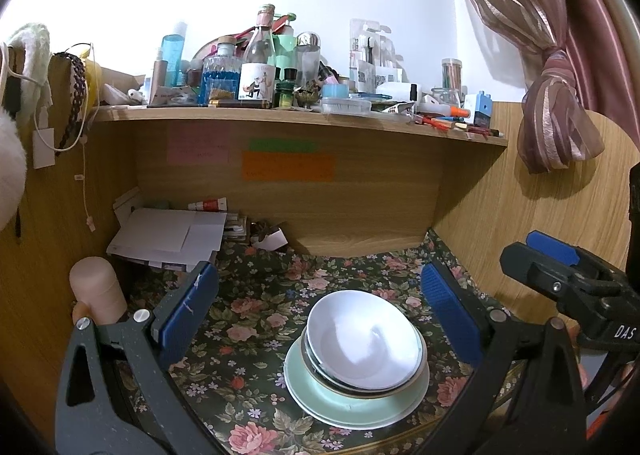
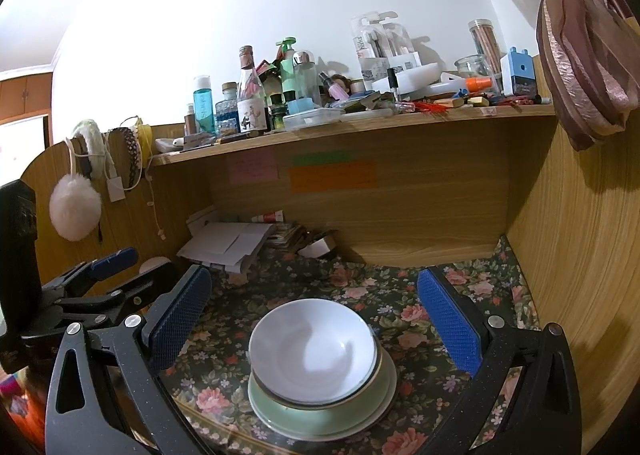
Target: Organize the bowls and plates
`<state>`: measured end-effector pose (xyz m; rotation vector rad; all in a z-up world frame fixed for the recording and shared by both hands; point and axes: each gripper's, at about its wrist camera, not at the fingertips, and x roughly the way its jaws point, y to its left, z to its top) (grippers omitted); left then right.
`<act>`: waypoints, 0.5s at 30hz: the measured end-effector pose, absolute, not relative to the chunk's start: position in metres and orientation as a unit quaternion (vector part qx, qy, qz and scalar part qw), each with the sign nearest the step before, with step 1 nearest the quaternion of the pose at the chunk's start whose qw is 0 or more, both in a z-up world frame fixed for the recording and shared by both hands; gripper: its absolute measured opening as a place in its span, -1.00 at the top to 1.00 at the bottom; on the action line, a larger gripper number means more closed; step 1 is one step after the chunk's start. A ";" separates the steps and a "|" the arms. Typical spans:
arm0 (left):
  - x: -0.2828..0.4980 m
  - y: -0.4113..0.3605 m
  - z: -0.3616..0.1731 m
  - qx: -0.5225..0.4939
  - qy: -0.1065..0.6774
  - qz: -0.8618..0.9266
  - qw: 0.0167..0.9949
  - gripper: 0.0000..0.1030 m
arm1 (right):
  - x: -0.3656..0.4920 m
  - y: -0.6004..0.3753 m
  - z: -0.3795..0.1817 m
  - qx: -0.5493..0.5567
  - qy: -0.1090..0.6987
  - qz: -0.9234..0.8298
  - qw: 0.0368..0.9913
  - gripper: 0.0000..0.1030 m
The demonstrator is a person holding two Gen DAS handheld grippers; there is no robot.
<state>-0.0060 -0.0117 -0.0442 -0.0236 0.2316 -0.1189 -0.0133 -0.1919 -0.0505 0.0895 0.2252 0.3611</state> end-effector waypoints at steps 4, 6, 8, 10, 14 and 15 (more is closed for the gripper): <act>-0.005 -0.012 -0.045 -0.014 0.118 -0.062 0.991 -0.99 | -0.014 -0.190 -0.051 0.048 0.113 0.175 0.977 -1.00; -0.005 -0.012 -0.045 -0.013 0.118 -0.064 0.991 -0.99 | -0.015 -0.189 -0.051 0.050 0.114 0.172 0.977 -1.00; -0.005 -0.013 -0.045 -0.012 0.117 -0.063 0.991 -0.99 | -0.016 -0.188 -0.051 0.051 0.114 0.168 0.978 -1.00; -0.005 -0.013 -0.045 -0.011 0.116 -0.066 0.991 -0.99 | -0.017 -0.187 -0.051 0.053 0.114 0.166 0.978 -1.00; -0.004 -0.013 -0.045 -0.012 0.116 -0.070 0.991 -0.99 | -0.015 -0.188 -0.051 0.053 0.115 0.166 0.978 -1.00; -0.004 -0.013 -0.045 -0.012 0.117 -0.072 0.991 -0.99 | -0.016 -0.188 -0.051 0.053 0.115 0.165 0.978 -1.00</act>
